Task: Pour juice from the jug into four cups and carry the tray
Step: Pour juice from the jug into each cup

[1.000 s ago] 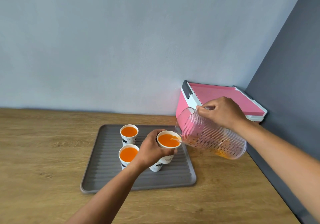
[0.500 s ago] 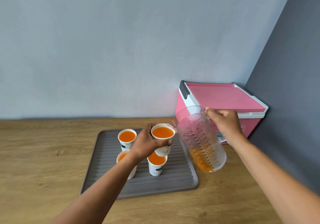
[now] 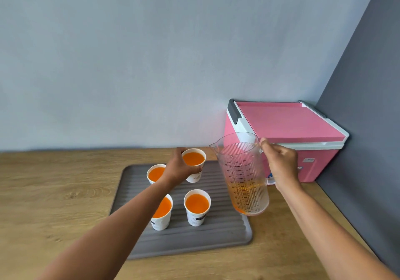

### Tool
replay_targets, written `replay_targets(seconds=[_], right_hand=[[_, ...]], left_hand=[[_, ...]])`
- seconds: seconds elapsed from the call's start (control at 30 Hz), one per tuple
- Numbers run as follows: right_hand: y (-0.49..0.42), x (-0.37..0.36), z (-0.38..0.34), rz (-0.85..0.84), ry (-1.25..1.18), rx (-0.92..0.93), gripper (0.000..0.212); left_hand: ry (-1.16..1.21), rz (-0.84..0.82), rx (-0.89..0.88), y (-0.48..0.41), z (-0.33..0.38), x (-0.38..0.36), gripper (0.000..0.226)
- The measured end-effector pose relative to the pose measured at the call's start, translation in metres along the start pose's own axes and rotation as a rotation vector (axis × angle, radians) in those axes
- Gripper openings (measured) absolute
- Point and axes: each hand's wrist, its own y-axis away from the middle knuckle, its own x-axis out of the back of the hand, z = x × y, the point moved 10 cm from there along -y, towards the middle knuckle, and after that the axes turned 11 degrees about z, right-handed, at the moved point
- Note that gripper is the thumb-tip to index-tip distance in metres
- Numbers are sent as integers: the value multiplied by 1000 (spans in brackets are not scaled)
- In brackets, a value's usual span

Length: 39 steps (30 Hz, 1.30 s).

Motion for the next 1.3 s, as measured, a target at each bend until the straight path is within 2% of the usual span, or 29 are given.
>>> replay_targets(seconds=[0.13,0.37,0.43,0.93,1.0,1.1,1.23,1.3], right_hand=[[-5,1,8,24,8,-28,23],[-7,4,21,16,-8,-62,36],[-6,5,23,0,-11,-62,46],[2,14,36,21,59,-85,36],[3,17,34,30,48,-82,34],[2,22,32,58,18,-91,21],[3,34,39,82,-33,-134,31],[3,44,43,108,-52,-154,38]], left_hand=[[-128,-47,47,-6,-25,-19,80],[-176,-68,122,-9,-50,-36,85],[-179,-74,146,-9,-56,-38,86],[-253,-221,227,-2,-47,-39,107],[-319,-195,175,-3,-28,-29,104],[-425,-30,9,-2,22,3,97],[-603,202,-247,22,89,25,96],[-490,163,-307,36,110,12,97]])
